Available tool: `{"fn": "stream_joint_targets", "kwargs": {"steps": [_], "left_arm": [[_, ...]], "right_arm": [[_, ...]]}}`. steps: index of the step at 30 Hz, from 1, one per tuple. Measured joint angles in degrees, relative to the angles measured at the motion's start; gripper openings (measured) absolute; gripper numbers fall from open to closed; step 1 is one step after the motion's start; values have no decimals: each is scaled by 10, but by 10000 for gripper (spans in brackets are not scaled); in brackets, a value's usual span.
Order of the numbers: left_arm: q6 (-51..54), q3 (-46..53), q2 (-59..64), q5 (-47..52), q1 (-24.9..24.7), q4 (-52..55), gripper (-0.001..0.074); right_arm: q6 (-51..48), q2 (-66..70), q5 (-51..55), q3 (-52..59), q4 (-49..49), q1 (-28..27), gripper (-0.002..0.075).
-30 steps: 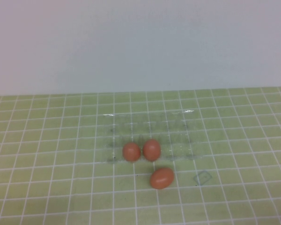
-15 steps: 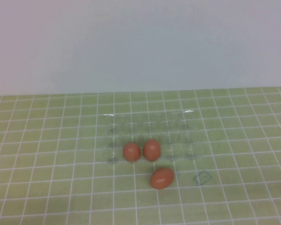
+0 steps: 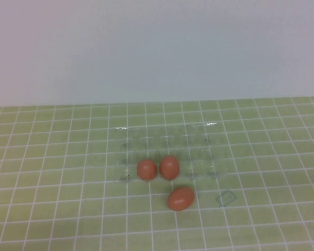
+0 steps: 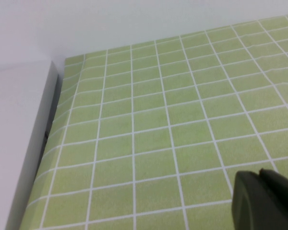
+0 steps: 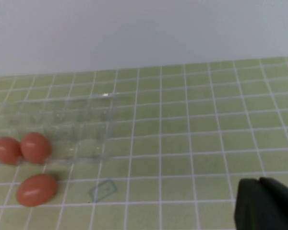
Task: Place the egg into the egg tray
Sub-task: Pick up the egg
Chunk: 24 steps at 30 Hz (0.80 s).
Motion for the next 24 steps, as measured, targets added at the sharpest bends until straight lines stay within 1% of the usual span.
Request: {"fn": "stream_joint_targets", "kwargs": {"steps": [3, 4, 8, 11, 15, 19, 22, 24], "left_arm": [[0, 0, 0, 1, 0, 0, 0], [0, 0, 0, 1, 0, 0, 0], [0, 0, 0, 1, 0, 0, 0], [0, 0, 1, 1, 0, 0, 0], [0, 0, 1, 1, 0, 0, 0], [0, 0, 1, 1, 0, 0, 0], [0, 0, 1, 1, 0, 0, 0], [0, 0, 1, 1, 0, 0, 0]], "right_arm": [[-11, 43, 5, -11, 59, 0, -2], [-38, 56, 8, -14, 96, 0, -2], [-214, 135, 76, -43, 264, 0, -2], [-307, 214, 148, -93, 324, 0, -2], [-337, 312, 227, -170, 337, 0, -2], [-342, 376, 255, -244, 328, 11, -2], [-359, 412, 267, -296, 295, 53, -2], [-378, 442, 286, -333, 264, 96, -2]]}}
